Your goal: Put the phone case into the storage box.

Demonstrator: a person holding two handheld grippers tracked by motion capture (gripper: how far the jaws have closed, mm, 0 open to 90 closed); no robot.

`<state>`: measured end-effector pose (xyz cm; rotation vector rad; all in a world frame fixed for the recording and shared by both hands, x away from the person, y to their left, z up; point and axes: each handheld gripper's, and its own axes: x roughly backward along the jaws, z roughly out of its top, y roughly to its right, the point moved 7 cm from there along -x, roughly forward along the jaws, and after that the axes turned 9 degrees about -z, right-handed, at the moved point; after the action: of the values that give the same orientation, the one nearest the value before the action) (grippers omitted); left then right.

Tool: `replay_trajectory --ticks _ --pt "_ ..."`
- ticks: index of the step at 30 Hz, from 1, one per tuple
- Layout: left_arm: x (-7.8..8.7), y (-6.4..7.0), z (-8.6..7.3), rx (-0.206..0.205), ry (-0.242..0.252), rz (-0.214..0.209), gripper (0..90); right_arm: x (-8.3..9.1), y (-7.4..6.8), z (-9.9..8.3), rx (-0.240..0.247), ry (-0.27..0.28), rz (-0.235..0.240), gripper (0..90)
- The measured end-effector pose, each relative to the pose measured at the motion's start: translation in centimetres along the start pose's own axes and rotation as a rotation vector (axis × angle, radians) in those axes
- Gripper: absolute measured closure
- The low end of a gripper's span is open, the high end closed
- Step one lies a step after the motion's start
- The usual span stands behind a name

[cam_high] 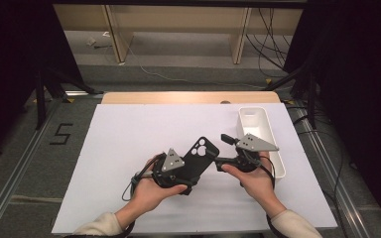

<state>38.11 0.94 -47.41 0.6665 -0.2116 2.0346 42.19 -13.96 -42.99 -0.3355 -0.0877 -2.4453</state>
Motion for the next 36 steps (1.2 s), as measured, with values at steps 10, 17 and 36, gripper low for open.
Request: replay_trajectory --ticks 10,17,36 --pt "-0.4 0.5 0.1 -0.013 -0.004 -0.006 16.0 -1.7 -0.3 0.6 -0.019 -0.023 0.013 25.4" --pt "-0.6 0.8 0.2 -0.026 0.001 -0.006 16.0 -2.7 -0.5 0.5 -0.035 -0.055 0.015 27.7" --pt "-0.5 0.9 0.4 -0.035 0.01 -0.003 16.0 -2.8 -0.5 -0.2 -0.085 -0.111 0.029 38.7"
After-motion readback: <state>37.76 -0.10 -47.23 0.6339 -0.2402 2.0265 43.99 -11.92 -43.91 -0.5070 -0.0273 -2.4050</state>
